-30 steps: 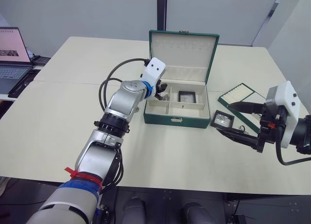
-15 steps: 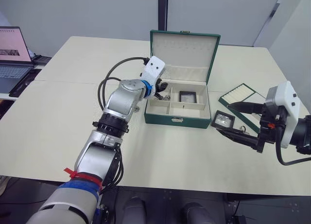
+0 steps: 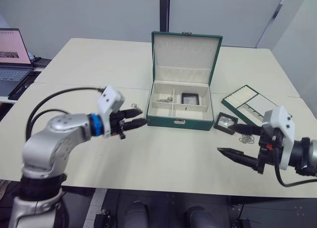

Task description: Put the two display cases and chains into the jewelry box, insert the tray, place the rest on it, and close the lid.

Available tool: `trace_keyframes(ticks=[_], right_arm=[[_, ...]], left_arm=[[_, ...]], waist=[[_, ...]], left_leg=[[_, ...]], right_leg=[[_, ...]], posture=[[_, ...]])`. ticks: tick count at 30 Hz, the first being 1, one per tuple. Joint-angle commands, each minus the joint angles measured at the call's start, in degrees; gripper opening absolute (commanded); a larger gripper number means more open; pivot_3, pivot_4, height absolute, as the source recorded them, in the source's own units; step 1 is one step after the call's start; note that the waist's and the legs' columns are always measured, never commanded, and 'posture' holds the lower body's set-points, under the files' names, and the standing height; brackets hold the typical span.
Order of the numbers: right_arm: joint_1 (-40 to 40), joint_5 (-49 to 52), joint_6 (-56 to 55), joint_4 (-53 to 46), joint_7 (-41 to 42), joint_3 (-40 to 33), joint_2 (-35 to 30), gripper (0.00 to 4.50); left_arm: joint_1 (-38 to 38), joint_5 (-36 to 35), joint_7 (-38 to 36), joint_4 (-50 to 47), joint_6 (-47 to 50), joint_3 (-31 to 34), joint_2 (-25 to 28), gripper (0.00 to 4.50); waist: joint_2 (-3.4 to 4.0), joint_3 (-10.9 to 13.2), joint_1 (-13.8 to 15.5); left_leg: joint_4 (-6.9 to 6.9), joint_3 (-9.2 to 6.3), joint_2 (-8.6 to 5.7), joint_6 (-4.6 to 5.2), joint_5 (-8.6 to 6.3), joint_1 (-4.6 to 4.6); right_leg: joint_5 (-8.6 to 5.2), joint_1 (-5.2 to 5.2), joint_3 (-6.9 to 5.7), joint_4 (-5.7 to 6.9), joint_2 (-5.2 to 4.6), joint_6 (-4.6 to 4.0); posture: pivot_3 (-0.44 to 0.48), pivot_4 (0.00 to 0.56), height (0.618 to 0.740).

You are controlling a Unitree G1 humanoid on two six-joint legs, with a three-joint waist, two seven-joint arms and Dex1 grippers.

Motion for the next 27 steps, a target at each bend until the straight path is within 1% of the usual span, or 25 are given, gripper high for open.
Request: trace_keyframes(ticks=[1, 4, 7, 9, 11, 12, 16, 22, 24, 27], right_arm=[[3.9, -1.3, -1.6, -2.6, -0.3, -1.3, 1.6, 4.5], [8.6, -3.4, -2.2, -3.6, 0.4, -1.3, 2.9, 4.5], [12.4, -4.0, -2.5, -4.7, 0.9, -2.4, 3.6, 4.5], [15.4, -5.3, -2.8, -5.4, 1.7, -3.1, 3.6, 4.5], [17.9, -5.9, -3.2, -5.9, 2.3, -3.8, 3.8, 4.5], [18.5, -6.0, -3.5, -6.0, 2.4, -4.1, 4.0, 4.5], [19.2, -6.5, -4.1, -6.0, 2.8, -4.2, 4.2, 4.5], [18.3, -6.4, -4.3, -5.6, 2.9, -4.0, 3.8, 4.5], [15.9, -5.4, -4.2, -5.7, 2.5, -3.8, 3.0, 4.5], [8.9, -2.5, -3.8, -5.5, 0.7, -3.0, 1.2, 4.5]], left_arm=[[6.1, -3.7, -2.7, -4.0, -2.6, 7.3, 2.7, 3.44], [13.0, -3.2, -3.1, -3.7, -7.5, 12.2, 2.3, 4.41], [21.0, -1.6, -4.8, -4.1, -13.0, 15.6, 2.6, 4.46], [25.4, -2.3, -6.7, -4.2, -15.5, 18.1, 2.8, 4.46], [30.0, -0.9, -9.6, -2.9, -18.9, 20.1, 4.2, 4.46], [31.2, -0.6, -10.7, -1.8, -20.3, 20.8, 4.7, 4.46], [32.2, -1.8, -11.7, 0.4, -22.1, 21.9, 5.5, 4.46], [31.4, -2.7, -11.0, 0.8, -22.6, 21.9, 5.8, 4.46], [29.6, -2.7, -7.9, 1.0, -21.5, 22.0, 5.2, 4.46], [26.2, -3.3, -1.6, 1.0, -18.0, 21.5, 4.5, 4.46]], waist=[[0.01, 0.0, 0.0], [0.02, 0.0, -0.1], [0.02, 0.0, -0.2], [0.02, 0.0, -0.3], [0.0, 0.0, -0.3], [0.0, 0.0, -0.3], [0.0, 0.0, -0.4], [-0.02, 0.0, -0.4], [-0.02, 0.0, -0.4], [-0.02, 0.0, -0.4]], left_leg=[[-0.01, 0.0, 0.0, 0.01, 0.0, 0.0], [-0.03, 0.01, -0.01, 0.11, -0.07, 0.11], [-0.06, 0.02, 0.0, 0.12, -0.08, 0.13], [-0.07, 0.02, 0.0, 0.17, -0.1, 0.14], [-0.08, 0.03, -0.01, 0.19, -0.12, 0.16], [-0.08, 0.05, 0.0, 0.19, -0.12, 0.17], [-0.11, 0.04, -0.01, 0.21, -0.14, 0.28], [-0.12, 0.08, -0.02, 0.21, -0.14, 0.29], [-0.12, 0.08, -0.01, 0.21, -0.14, 0.29], [-0.11, 0.09, -0.02, 0.21, -0.14, 0.31]], right_leg=[[0.0, -0.01, 0.0, 0.0, 0.0, 0.0], [0.0, 0.06, 0.02, 0.0, -0.01, 0.0], [0.0, 0.04, 0.06, 0.0, 0.0, 0.0], [0.0, 0.03, 0.07, 0.0, 0.01, -0.01], [-0.01, 0.04, 0.07, 0.0, 0.01, -0.01], [-0.01, 0.03, 0.08, 0.0, 0.0, -0.02], [-0.01, -0.06, 0.08, 0.0, 0.0, -0.02], [-0.01, -0.06, 0.13, -0.02, 0.0, -0.02], [-0.01, -0.05, 0.14, -0.02, 0.0, -0.03], [-0.01, -0.06, 0.17, 0.01, 0.0, -0.03]], posture=[[0.0, 0.15, 0.74], [0.0, 0.15, 0.74], [0.0, 0.15, 0.74], [0.0, 0.15, 0.74], [0.0, 0.15, 0.74], [0.0, 0.15, 0.74], [0.0, 0.15, 0.74], [0.0, 0.15, 0.74], [0.0, 0.15, 0.74], [0.0, 0.15, 0.74]])
